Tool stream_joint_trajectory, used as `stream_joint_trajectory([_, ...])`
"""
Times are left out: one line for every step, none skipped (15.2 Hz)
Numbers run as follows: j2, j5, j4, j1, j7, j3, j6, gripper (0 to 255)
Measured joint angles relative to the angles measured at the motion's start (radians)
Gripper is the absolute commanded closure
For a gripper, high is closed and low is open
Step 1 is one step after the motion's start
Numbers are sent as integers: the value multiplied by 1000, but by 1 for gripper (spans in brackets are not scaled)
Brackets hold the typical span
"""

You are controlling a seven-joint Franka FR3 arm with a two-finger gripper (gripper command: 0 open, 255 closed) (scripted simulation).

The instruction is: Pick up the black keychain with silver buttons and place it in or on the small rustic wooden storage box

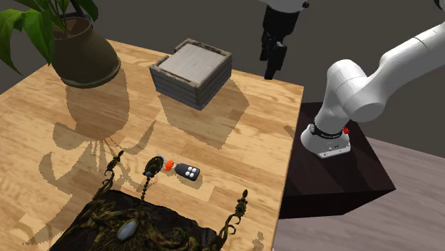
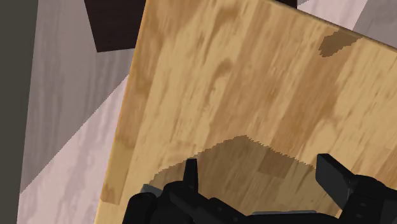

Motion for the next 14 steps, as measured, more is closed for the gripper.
stream_joint_trajectory([0,0,0,0,0,0,0,0])
stream_joint_trajectory([12,5,3,2,13,11,7,0])
stream_joint_trajectory([35,12,14,4,30,24,17,0])
stream_joint_trajectory([69,19,40,6,51,42,22,0])
stream_joint_trajectory([101,27,54,8,74,60,36,0])
stream_joint_trajectory([131,35,71,11,100,80,45,0])
stream_joint_trajectory([163,38,90,11,119,93,55,0])
stream_joint_trajectory([194,43,108,12,142,111,65,0])
stream_joint_trajectory([230,46,129,12,165,128,76,0])
stream_joint_trajectory([263,48,156,13,190,144,78,0])
stream_joint_trajectory([290,51,167,14,213,160,90,0])
stream_joint_trajectory([335,48,208,13,236,175,90,0])
stream_joint_trajectory([371,47,237,13,260,190,93,0])
stream_joint_trajectory([405,47,256,16,289,210,105,0])
